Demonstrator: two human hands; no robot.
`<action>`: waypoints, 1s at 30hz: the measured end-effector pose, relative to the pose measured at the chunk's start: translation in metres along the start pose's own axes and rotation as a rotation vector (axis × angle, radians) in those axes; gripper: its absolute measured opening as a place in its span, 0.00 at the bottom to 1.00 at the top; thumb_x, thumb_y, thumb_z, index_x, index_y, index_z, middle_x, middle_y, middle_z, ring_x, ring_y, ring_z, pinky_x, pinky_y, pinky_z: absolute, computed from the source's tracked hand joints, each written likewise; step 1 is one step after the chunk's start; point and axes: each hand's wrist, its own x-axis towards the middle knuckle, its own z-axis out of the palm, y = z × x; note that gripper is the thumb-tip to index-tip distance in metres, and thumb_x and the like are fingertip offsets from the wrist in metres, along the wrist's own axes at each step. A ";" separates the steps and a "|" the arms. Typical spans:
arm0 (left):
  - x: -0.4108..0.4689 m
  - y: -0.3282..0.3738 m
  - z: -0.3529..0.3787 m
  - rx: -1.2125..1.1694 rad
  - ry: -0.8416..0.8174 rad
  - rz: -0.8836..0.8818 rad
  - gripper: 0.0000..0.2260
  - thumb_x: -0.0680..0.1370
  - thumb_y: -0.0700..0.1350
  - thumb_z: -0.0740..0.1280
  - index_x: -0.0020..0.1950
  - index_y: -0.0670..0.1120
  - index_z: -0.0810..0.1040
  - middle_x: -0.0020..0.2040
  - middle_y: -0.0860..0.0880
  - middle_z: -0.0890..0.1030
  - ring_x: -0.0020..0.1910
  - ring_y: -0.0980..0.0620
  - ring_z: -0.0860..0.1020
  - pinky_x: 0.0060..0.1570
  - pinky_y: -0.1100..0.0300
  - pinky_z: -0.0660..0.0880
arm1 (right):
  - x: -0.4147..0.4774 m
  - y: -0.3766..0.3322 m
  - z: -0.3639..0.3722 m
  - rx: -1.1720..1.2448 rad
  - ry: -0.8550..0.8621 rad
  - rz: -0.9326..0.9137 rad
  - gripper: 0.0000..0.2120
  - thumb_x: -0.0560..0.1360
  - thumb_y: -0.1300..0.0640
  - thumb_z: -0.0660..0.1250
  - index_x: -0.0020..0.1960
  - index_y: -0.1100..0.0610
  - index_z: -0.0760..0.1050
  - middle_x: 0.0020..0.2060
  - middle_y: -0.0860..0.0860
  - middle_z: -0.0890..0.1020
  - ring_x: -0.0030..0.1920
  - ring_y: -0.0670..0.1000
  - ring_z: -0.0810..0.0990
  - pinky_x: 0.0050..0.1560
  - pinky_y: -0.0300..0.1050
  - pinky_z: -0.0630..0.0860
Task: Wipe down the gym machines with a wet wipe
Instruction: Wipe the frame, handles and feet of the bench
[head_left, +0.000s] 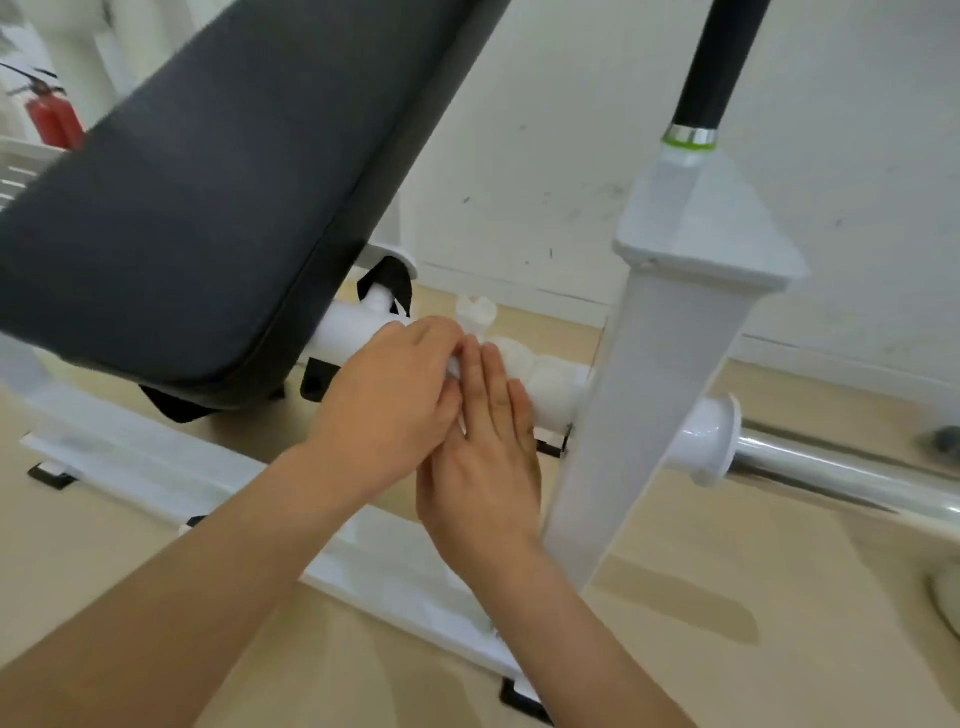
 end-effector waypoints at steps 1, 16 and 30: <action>0.002 0.004 0.001 0.015 0.014 0.015 0.06 0.76 0.43 0.64 0.52 0.47 0.74 0.48 0.51 0.77 0.47 0.50 0.72 0.44 0.50 0.74 | -0.004 0.002 0.000 0.040 0.052 0.017 0.29 0.74 0.58 0.51 0.75 0.63 0.60 0.77 0.59 0.59 0.78 0.56 0.51 0.77 0.52 0.43; 0.003 0.028 0.020 0.028 -0.100 0.388 0.08 0.73 0.46 0.62 0.45 0.50 0.81 0.65 0.58 0.75 0.43 0.52 0.67 0.37 0.51 0.75 | -0.059 -0.004 -0.031 0.395 -0.181 0.296 0.37 0.74 0.62 0.57 0.79 0.57 0.45 0.78 0.54 0.39 0.78 0.54 0.49 0.66 0.47 0.71; -0.003 0.053 0.039 -0.309 0.183 0.143 0.03 0.71 0.43 0.71 0.41 0.47 0.85 0.41 0.51 0.71 0.43 0.47 0.73 0.39 0.55 0.72 | -0.080 0.028 -0.085 0.865 0.152 0.633 0.11 0.73 0.59 0.62 0.47 0.45 0.79 0.33 0.45 0.82 0.30 0.51 0.78 0.36 0.51 0.78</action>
